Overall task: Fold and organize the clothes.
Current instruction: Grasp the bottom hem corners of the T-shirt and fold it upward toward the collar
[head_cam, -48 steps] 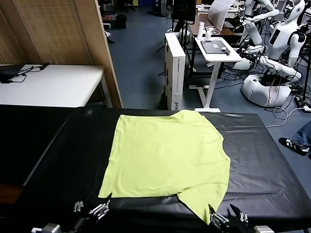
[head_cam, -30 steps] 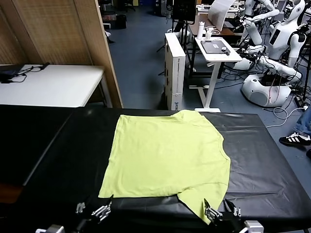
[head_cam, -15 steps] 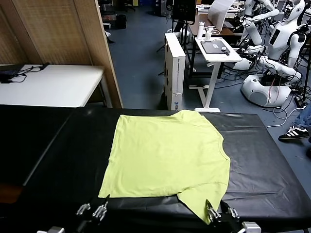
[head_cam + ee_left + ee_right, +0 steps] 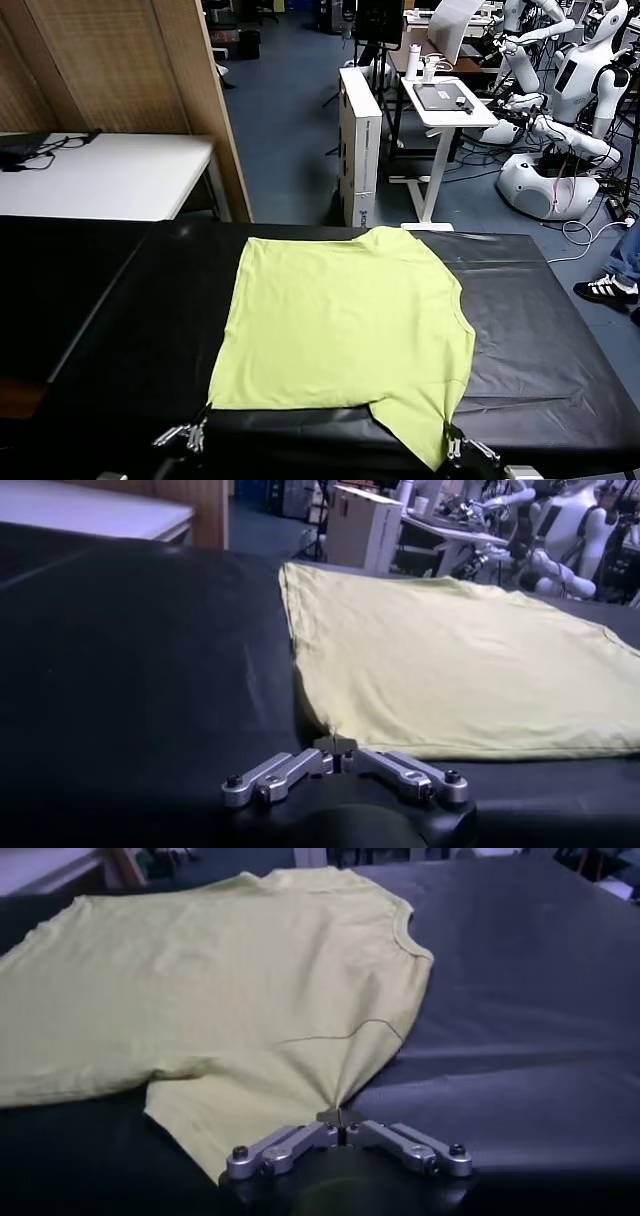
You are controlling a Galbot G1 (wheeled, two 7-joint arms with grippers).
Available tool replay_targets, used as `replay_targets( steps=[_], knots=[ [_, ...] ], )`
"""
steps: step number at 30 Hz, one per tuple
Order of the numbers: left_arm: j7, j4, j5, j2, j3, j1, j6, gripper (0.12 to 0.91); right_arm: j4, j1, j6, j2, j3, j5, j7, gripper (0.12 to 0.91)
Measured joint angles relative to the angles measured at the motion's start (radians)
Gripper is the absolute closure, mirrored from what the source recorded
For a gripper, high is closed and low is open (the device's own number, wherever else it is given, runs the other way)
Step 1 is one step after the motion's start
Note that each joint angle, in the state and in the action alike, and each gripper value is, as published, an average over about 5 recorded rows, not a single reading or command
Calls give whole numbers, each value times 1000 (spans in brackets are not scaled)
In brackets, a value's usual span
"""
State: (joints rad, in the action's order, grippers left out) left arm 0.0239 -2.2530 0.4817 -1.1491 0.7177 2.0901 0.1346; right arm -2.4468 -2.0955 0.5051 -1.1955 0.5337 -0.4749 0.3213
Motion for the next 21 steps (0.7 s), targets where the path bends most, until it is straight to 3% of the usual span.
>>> replay_targets(
  steps=[12,21],
  knots=[
    [-3,-20,54,-42,-3,-46,-2,884,-44,26,-23,14,18,-9,-35,885],
    [-18,-21,91,-74,-4,-159,41,884,-37,130,31,56,75,-141,-25,885]
  ],
)
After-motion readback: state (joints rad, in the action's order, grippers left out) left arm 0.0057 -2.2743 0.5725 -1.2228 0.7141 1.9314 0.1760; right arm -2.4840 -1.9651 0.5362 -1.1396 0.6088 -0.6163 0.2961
